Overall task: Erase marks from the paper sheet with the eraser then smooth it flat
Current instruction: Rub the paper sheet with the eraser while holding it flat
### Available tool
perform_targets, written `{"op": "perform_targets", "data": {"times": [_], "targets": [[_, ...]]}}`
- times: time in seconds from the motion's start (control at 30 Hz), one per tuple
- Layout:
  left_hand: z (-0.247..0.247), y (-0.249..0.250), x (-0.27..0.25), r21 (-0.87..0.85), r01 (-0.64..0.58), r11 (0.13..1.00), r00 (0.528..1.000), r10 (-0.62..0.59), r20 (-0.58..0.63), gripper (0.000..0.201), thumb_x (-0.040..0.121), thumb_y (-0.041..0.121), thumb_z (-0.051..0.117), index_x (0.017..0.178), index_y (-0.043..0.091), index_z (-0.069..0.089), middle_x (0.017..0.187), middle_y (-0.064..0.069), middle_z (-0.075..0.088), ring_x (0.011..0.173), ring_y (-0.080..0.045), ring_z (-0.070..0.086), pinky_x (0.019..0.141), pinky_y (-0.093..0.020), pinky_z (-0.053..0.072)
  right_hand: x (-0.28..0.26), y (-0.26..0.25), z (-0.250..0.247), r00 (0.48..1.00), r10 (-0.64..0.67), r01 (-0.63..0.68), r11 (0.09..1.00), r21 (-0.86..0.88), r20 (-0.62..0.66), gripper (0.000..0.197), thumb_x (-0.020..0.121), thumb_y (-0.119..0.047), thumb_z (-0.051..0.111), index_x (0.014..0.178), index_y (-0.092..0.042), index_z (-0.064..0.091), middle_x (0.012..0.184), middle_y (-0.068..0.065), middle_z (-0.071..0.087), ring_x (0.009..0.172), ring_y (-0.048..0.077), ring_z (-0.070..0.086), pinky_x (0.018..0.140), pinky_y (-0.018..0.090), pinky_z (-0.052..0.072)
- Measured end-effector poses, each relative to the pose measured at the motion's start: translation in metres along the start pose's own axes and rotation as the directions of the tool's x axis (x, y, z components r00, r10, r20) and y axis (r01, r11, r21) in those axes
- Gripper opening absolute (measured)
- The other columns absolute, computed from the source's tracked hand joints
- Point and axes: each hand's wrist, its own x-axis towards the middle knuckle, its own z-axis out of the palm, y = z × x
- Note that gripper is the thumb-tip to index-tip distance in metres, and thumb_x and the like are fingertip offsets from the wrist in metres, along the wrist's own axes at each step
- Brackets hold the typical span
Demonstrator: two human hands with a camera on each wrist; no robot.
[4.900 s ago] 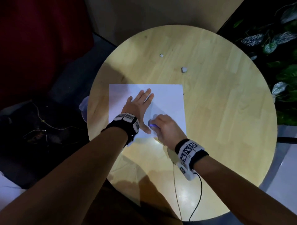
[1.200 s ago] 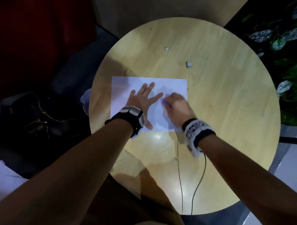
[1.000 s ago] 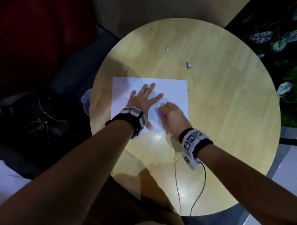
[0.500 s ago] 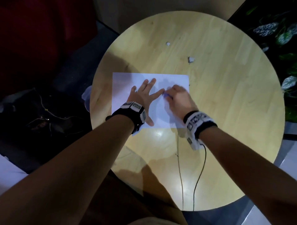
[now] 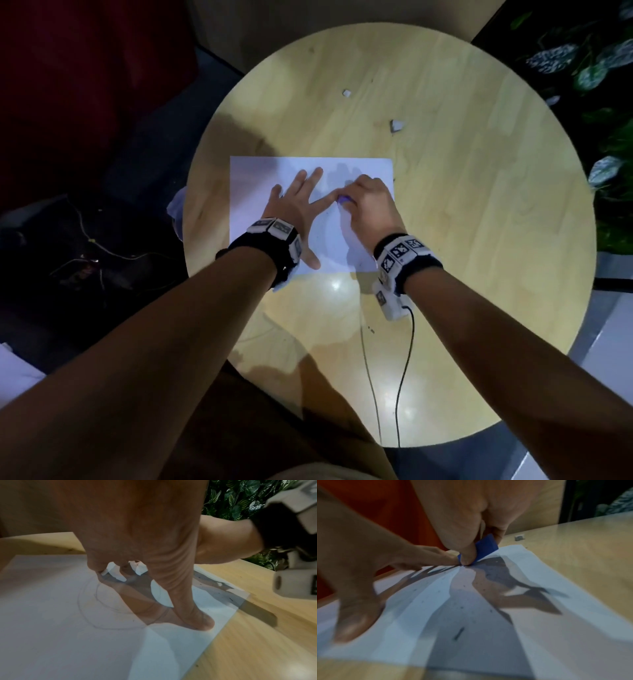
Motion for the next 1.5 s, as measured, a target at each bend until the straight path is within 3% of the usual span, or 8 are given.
{"op": "perform_targets", "data": {"times": [0.27, 0.47, 0.67, 0.8, 0.93, 1.13, 1.33, 1.5], "targets": [[0.002, -0.002, 0.000, -0.022, -0.006, 1.000, 1.000, 0.005, -0.029, 0.149, 0.047, 0.070, 0.085, 0.153, 0.043, -0.017, 0.158, -0.003, -0.037, 0.149, -0.029, -0.024, 0.117, -0.060, 0.008, -0.066, 0.025, -0.007, 0.991, -0.117, 0.121, 0.991, -0.064, 0.062, 0.030, 0.063, 0.019, 0.069, 0.080, -0.006, 0.069, 0.079, 0.008, 0.060, 0.066, 0.027, 0.049, 0.064, 0.034, 0.041], [0.000, -0.001, -0.001, -0.022, -0.008, 1.000, 1.000, 0.008, -0.006, 0.150, 0.049, 0.068, 0.086, 0.152, 0.043, -0.019, 0.157, -0.002, -0.039, 0.149, -0.028, -0.025, 0.117, -0.059, 0.007, -0.017, 0.008, 0.001, 1.000, 0.020, -0.020, 0.999, -0.033, 0.001, 0.018, 0.082, 0.004, 0.062, 0.094, -0.007, 0.071, 0.090, 0.009, 0.062, 0.077, 0.031, 0.052, 0.073, 0.036, 0.046], [0.005, -0.004, 0.001, -0.037, -0.014, 0.999, 0.998, 0.012, -0.055, 0.150, 0.044, 0.071, 0.084, 0.155, 0.041, -0.013, 0.159, -0.002, -0.033, 0.150, -0.028, -0.022, 0.117, -0.061, 0.008, -0.083, 0.006, -0.006, 0.999, -0.018, 0.017, 0.999, 0.031, 0.041, 0.024, 0.073, 0.013, 0.065, 0.088, -0.006, 0.070, 0.085, 0.009, 0.061, 0.074, 0.031, 0.051, 0.070, 0.033, 0.042], [0.004, -0.002, 0.000, -0.035, -0.015, 0.999, 0.999, 0.014, -0.040, 0.149, 0.046, 0.071, 0.084, 0.154, 0.043, -0.015, 0.159, -0.001, -0.034, 0.150, -0.027, -0.023, 0.117, -0.060, 0.007, -0.042, 0.000, -0.005, 0.998, 0.004, -0.007, 0.998, 0.060, 0.055, 0.014, 0.084, 0.002, 0.061, 0.090, -0.006, 0.071, 0.086, 0.011, 0.061, 0.077, 0.032, 0.054, 0.069, 0.030, 0.041], [0.004, -0.005, 0.001, -0.024, -0.022, 0.999, 0.999, 0.022, -0.026, 0.150, 0.046, 0.076, 0.081, 0.153, 0.042, -0.019, 0.158, 0.000, -0.036, 0.149, -0.026, -0.025, 0.118, -0.058, 0.005, -0.023, -0.017, 0.016, 0.991, 0.135, -0.133, 0.985, 0.113, -0.018, 0.019, 0.085, -0.002, 0.060, 0.100, -0.006, 0.071, 0.097, 0.013, 0.063, 0.089, 0.034, 0.057, 0.080, 0.038, 0.049], [0.007, -0.012, 0.000, -0.051, -0.052, 0.997, 0.997, 0.049, -0.066, 0.149, 0.045, 0.081, 0.078, 0.155, 0.039, -0.014, 0.160, 0.002, -0.032, 0.150, -0.023, -0.022, 0.118, -0.057, 0.004, -0.079, -0.035, 0.007, 0.972, -0.150, 0.129, 0.984, 0.122, 0.183, 0.024, 0.074, 0.010, 0.064, 0.088, -0.008, 0.070, 0.085, 0.006, 0.061, 0.074, 0.027, 0.052, 0.069, 0.022, 0.034], [0.006, -0.011, 0.000, -0.035, -0.059, 0.998, 0.997, 0.057, -0.052, 0.150, 0.047, 0.079, 0.080, 0.155, 0.039, -0.017, 0.160, 0.001, -0.034, 0.150, -0.024, -0.022, 0.118, -0.056, 0.005, -0.028, -0.026, 0.015, 1.000, 0.005, -0.005, 0.998, 0.057, 0.010, 0.020, 0.080, 0.006, 0.064, 0.094, -0.005, 0.072, 0.089, 0.013, 0.065, 0.079, 0.034, 0.057, 0.073, 0.035, 0.049], [0.006, -0.012, -0.001, -0.040, -0.066, 0.997, 0.995, 0.062, -0.075, 0.148, 0.047, 0.082, 0.076, 0.156, 0.037, -0.014, 0.160, 0.000, -0.032, 0.150, -0.023, -0.022, 0.118, -0.056, 0.005, -0.074, -0.038, 0.010, 0.967, -0.193, 0.177, 0.978, 0.108, 0.166, 0.026, 0.070, 0.014, 0.067, 0.084, -0.008, 0.070, 0.081, 0.008, 0.060, 0.070, 0.029, 0.053, 0.067, 0.027, 0.039]]}}
